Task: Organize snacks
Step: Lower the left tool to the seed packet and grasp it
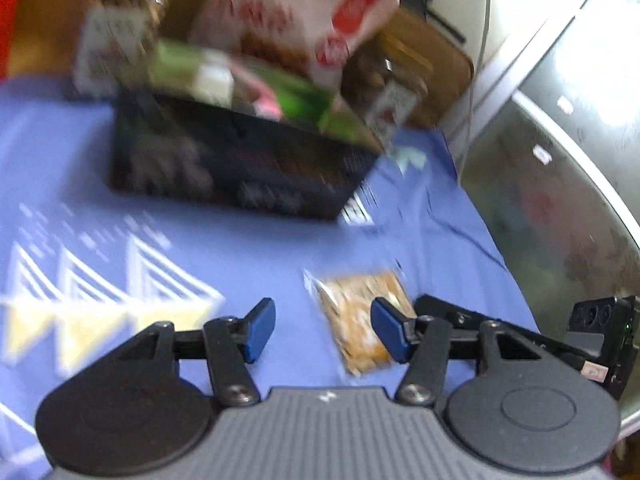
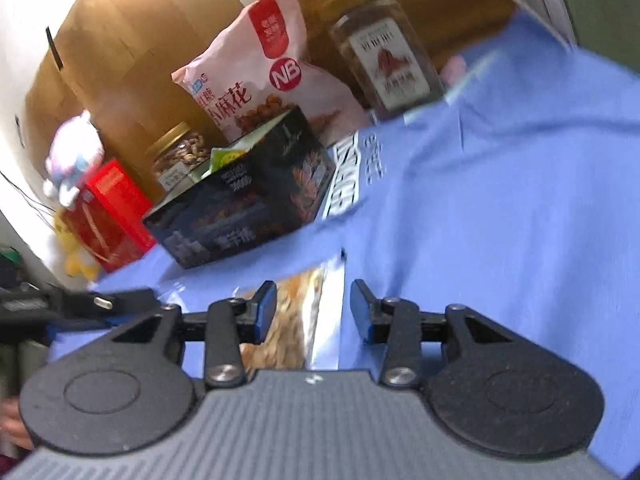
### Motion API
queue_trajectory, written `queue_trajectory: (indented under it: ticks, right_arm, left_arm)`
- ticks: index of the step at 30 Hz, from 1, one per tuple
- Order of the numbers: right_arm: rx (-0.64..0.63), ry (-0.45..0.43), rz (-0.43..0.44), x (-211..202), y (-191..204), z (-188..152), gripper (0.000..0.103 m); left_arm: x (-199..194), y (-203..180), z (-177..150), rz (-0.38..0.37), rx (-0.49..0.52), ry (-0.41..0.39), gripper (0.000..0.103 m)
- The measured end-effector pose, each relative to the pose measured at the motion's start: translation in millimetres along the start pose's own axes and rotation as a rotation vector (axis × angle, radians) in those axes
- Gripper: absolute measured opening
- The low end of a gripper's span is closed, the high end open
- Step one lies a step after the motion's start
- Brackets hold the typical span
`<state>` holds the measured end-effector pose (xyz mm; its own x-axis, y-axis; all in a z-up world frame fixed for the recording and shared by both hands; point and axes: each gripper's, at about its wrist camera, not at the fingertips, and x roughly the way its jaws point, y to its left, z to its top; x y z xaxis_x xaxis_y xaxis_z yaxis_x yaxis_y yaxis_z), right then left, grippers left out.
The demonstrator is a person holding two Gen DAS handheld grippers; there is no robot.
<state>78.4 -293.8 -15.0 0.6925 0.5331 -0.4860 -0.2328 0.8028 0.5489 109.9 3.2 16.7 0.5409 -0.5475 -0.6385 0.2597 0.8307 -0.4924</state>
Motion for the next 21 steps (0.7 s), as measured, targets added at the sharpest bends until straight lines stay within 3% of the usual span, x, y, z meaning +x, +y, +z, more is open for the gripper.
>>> queue_trajectory:
  ticks: [1, 7, 10, 11, 13, 14, 17, 21]
  right_arm:
    - [0.01, -0.002, 0.012, 1, 1, -2, 0.044]
    - [0.051, 0.059, 0.121, 10, 13, -12, 0.04]
    - [0.042, 0.071, 0.142, 11, 20, -17, 0.039]
    - [0.041, 0.076, 0.152, 11, 22, -19, 0.038]
    - [0.052, 0.113, 0.188, 14, 24, -22, 0.02]
    - [0.066, 0.129, 0.214, 15, 25, -25, 0.017]
    - [0.016, 0.12, 0.232, 10, 39, -31, 0.015]
    - [0.066, 0.143, 0.353, 8, 50, -29, 0.015]
  left_arm:
    - [8, 0, -3, -0.005, -0.017, 0.025, 0.054]
    - [12, 0, -13, -0.014, -0.048, -0.027, 0.057]
    - [8, 6, -17, -0.038, -0.081, -0.033, 0.052]
    - [7, 8, -18, -0.034, -0.093, -0.035, 0.046]
    - [3, 9, -19, -0.028, -0.105, -0.03, 0.04]
    - [1, 9, -20, -0.025, -0.112, -0.03, 0.039]
    - [-10, 11, -26, -0.03, -0.123, -0.043, 0.039]
    - [-44, 19, -40, -0.05, -0.132, -0.107, 0.041]
